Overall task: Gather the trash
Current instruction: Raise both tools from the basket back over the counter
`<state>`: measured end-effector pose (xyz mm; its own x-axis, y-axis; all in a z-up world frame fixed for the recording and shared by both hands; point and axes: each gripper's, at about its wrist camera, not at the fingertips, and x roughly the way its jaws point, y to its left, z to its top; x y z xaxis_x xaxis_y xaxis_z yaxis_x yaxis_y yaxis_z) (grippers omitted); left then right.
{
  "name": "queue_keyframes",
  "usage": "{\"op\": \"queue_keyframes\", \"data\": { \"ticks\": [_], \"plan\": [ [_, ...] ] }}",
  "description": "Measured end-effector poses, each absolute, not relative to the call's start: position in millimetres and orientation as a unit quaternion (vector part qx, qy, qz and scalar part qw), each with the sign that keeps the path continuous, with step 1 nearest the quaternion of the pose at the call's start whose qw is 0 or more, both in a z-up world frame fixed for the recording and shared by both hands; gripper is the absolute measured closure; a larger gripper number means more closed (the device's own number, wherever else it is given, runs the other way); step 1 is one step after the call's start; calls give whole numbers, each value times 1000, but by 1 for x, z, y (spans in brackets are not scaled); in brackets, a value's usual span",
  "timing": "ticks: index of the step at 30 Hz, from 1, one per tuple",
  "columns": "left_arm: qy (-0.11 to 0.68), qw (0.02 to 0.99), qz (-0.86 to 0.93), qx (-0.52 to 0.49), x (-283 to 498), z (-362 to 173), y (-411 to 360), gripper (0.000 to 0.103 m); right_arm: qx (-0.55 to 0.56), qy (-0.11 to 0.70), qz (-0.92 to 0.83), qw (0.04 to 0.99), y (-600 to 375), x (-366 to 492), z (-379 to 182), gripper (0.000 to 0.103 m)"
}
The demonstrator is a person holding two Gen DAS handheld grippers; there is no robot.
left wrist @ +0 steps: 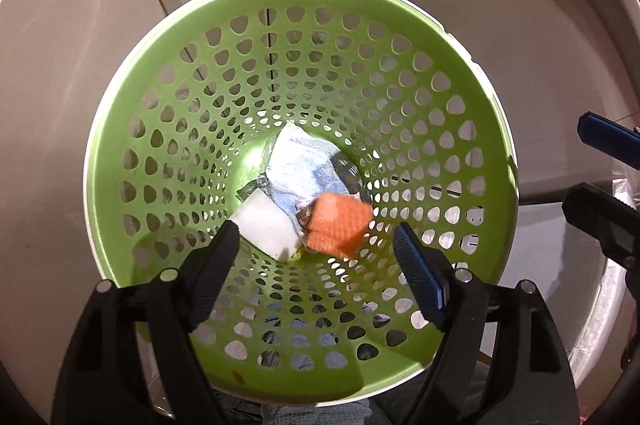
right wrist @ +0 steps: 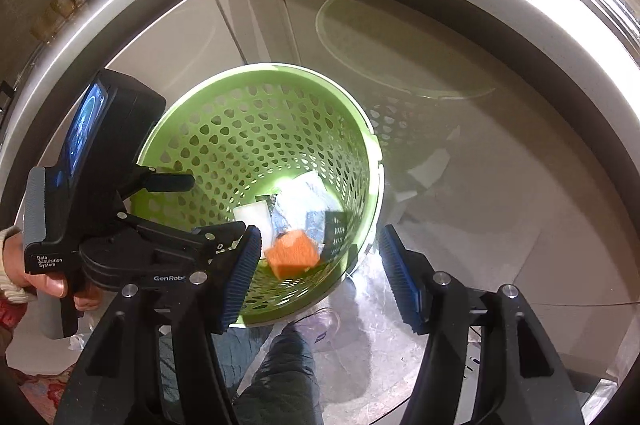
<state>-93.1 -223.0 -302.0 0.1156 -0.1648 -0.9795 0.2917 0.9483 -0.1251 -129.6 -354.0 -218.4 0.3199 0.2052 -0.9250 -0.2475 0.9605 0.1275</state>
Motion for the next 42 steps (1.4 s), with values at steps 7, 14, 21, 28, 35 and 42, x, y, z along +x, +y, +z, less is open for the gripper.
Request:
{"op": "queue_keyframes", "data": {
  "ticks": [7, 14, 21, 28, 35, 42],
  "plan": [
    [624, 767, -142, 43, -82, -256, -222, 27, -16, 540, 143, 829, -359, -124, -189, 41],
    [546, 827, -131, 23, -78, -144, -208, 12, -7, 475, 165, 864, -359, -108, -113, 18],
    [468, 877, -110, 19, -40, -64, -176, 8, -20, 405, 182, 896, -347, -76, -51, 6],
    [443, 892, -89, 21, 38, -44, -134, 8, -30, 382, 173, 907, -329, -7, -27, 5],
    [438, 895, -81, 13, 144, -47, -102, 8, -15, 394, 151, 907, -305, 89, -34, 5],
    [436, 896, -78, -2, 254, -71, -81, 8, 19, 418, 116, 901, -288, 183, -61, 5]
  ]
}}
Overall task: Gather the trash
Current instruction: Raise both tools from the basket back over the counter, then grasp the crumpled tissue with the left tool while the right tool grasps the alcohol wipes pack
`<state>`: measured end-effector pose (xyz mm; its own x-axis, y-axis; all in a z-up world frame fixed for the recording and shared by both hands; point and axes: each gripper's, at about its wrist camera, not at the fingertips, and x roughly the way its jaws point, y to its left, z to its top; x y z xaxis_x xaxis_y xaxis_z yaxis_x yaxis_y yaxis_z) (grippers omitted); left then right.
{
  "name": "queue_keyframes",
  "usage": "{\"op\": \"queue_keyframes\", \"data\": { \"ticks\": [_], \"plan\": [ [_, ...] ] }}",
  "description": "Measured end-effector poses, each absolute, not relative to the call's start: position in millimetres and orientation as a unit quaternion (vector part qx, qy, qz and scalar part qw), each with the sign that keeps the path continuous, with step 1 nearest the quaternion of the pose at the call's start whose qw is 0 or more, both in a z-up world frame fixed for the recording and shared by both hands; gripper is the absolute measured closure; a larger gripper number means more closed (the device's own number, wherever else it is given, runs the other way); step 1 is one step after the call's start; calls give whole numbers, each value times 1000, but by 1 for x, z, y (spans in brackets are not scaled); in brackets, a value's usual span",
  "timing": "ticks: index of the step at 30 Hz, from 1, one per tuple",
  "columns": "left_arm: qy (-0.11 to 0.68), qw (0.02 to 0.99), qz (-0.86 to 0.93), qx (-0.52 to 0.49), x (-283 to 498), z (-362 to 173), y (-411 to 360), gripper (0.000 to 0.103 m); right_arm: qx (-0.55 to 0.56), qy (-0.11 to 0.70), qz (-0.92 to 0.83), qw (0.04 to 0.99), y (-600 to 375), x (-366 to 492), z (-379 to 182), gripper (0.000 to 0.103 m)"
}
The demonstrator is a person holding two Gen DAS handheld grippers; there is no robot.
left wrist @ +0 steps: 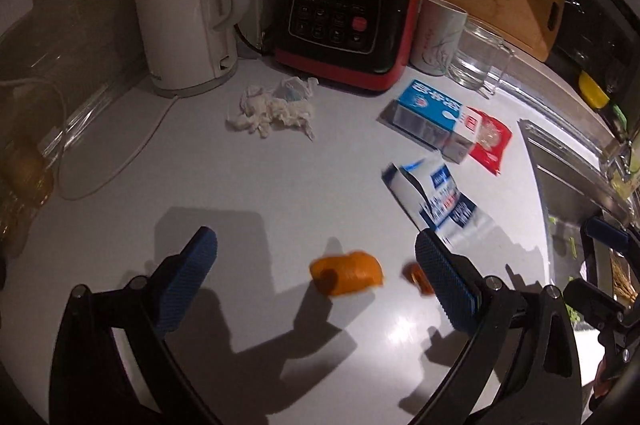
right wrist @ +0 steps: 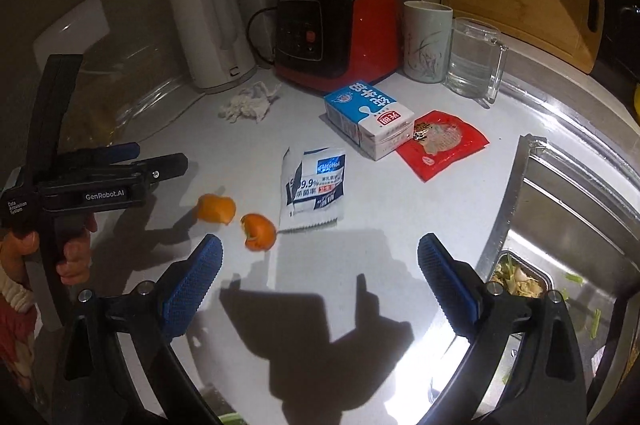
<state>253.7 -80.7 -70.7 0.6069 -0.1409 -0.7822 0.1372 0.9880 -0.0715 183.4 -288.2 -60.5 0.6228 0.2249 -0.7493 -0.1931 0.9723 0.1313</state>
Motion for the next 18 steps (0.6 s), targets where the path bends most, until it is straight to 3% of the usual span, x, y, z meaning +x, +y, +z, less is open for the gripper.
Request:
{"op": "queue_keyframes", "data": {
  "ticks": [8, 18],
  "plan": [
    [450, 892, -52, -16, 374, -99, -76, 8, 52, 468, 65, 880, -277, 265, -100, 6],
    [480, 876, -49, 27, 425, -133, -93, 8, 42, 506, 43, 860, -251, 305, -131, 6]
  ]
}}
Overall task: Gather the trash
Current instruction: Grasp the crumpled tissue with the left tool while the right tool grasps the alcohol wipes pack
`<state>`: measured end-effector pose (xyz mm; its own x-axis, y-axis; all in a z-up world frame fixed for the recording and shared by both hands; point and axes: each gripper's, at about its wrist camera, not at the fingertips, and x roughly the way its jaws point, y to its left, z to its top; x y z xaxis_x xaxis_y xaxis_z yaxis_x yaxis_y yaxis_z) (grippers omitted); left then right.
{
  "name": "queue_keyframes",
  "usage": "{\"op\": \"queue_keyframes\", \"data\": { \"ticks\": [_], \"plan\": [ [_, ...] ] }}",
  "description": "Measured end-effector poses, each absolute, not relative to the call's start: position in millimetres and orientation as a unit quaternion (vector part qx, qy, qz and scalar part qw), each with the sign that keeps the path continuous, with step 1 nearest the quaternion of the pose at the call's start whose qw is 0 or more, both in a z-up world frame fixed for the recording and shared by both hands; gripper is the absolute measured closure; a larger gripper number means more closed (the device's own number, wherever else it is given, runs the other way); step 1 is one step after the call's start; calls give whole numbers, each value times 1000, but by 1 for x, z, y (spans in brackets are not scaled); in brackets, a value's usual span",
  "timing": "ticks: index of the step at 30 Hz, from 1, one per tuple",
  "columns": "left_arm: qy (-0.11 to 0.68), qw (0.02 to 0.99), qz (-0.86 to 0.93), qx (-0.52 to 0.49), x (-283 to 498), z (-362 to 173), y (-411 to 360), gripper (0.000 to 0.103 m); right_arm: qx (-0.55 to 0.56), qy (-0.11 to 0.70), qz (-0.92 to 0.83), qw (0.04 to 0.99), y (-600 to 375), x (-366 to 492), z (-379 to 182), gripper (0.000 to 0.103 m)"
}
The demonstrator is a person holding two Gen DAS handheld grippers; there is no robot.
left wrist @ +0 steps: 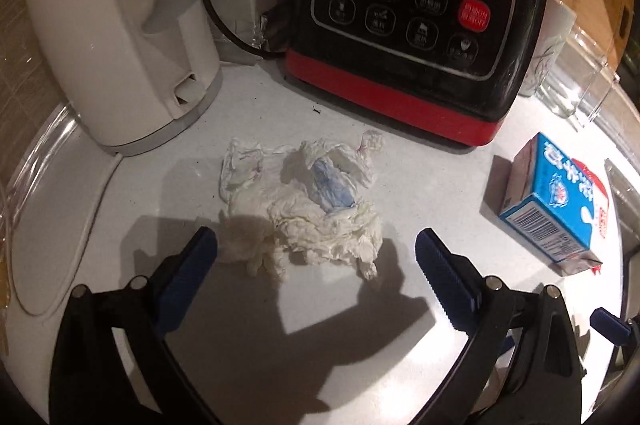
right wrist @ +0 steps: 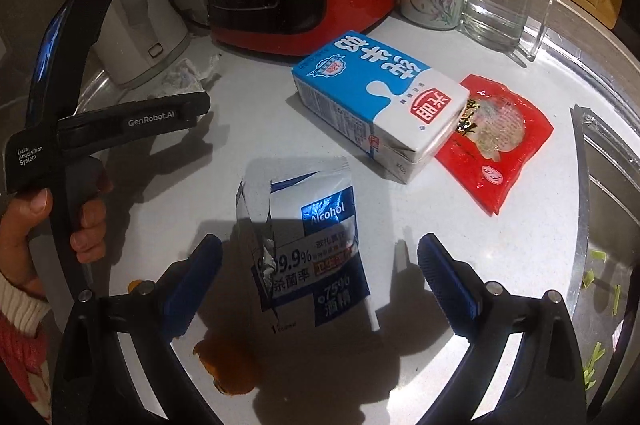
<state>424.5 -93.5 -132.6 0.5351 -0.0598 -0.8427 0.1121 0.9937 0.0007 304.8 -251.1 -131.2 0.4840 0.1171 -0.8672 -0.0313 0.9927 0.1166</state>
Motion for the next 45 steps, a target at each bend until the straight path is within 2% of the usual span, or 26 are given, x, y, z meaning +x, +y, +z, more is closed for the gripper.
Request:
{"op": "queue_keyframes", "data": {
  "ticks": [7, 10, 13, 16, 18, 19, 21, 22, 23, 30, 45],
  "plan": [
    [490, 869, -45, 43, 437, -141, -94, 12, 34, 511, 46, 858, -238, 314, -140, 7],
    [494, 868, -47, 25, 440, -143, -88, 19, 34, 518, 50, 853, -236, 315, -142, 17],
    [492, 869, -50, 26, 441, -142, -84, 26, 24, 518, 50, 853, -232, 315, -142, 22],
    [490, 870, -51, 23, 443, -141, -80, 38, 14, 516, 49, 855, -230, 314, -142, 33],
    [487, 872, -50, 22, 443, -140, -75, 54, 11, 515, 47, 856, -230, 312, -141, 39],
    [487, 872, -50, 20, 441, -138, -71, 57, 10, 513, 45, 857, -232, 312, -140, 45],
    [488, 871, -48, 15, 443, -137, -65, 78, 8, 510, 42, 859, -235, 312, -140, 52],
    [489, 871, -47, 9, 444, -137, -61, 84, 8, 509, 42, 860, -236, 313, -141, 60],
    [492, 869, -47, -1, 446, -137, -56, 90, 8, 508, 43, 860, -236, 313, -140, 64],
    [492, 869, -48, -17, 446, -136, -39, 93, 10, 504, 51, 862, -237, 313, -135, 77],
    [448, 893, -51, -14, 377, -80, -29, 94, 29, 457, 63, 887, -252, 295, -92, 79]
  ]
}}
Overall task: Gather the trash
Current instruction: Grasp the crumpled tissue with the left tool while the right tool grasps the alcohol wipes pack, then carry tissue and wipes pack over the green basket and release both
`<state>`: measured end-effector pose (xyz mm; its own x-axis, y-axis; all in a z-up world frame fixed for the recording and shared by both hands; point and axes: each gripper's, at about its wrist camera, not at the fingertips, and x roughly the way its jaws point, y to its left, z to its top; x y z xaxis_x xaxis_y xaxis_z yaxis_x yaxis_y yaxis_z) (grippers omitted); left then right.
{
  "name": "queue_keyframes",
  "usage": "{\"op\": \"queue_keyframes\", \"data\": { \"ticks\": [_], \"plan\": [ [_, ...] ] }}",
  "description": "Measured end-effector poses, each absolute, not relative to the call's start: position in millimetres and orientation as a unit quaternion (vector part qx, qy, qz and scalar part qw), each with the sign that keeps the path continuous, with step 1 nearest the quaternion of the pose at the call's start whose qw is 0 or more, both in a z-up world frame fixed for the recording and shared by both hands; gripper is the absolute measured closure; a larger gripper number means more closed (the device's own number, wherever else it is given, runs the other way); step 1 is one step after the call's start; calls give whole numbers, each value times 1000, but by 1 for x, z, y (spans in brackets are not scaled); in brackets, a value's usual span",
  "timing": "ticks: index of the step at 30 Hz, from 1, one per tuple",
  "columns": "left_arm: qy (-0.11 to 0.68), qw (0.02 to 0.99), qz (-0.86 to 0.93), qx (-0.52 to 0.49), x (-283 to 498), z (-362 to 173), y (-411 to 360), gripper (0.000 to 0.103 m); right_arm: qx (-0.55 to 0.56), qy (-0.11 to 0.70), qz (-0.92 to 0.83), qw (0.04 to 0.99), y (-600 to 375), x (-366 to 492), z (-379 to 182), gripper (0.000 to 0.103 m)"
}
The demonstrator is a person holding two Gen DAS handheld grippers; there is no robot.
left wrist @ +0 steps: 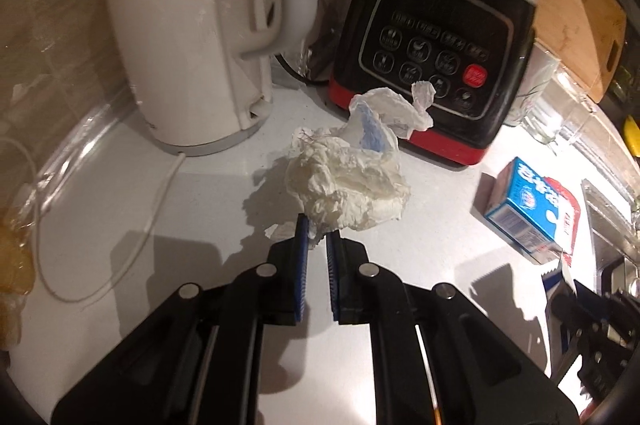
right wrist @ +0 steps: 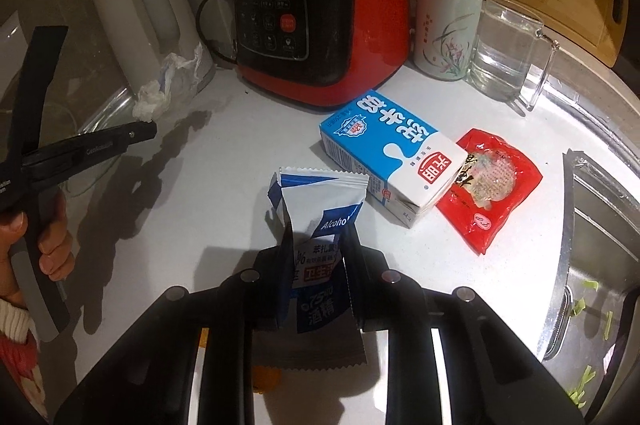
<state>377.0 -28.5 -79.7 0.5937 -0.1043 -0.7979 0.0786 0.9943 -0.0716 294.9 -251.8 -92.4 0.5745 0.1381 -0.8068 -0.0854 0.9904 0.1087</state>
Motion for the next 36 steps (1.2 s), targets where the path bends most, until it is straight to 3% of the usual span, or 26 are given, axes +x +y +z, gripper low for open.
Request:
{"op": "queue_keyframes", "data": {
  "ticks": [12, 36],
  "plan": [
    [429, 902, -41, -9, 257, -47, -56, 94, 38, 441, 88, 892, -268, 211, -56, 79],
    [463, 883, -75, 0, 0, -46, -165, 94, 27, 466, 125, 876, -327, -35, -61, 79]
  ]
}}
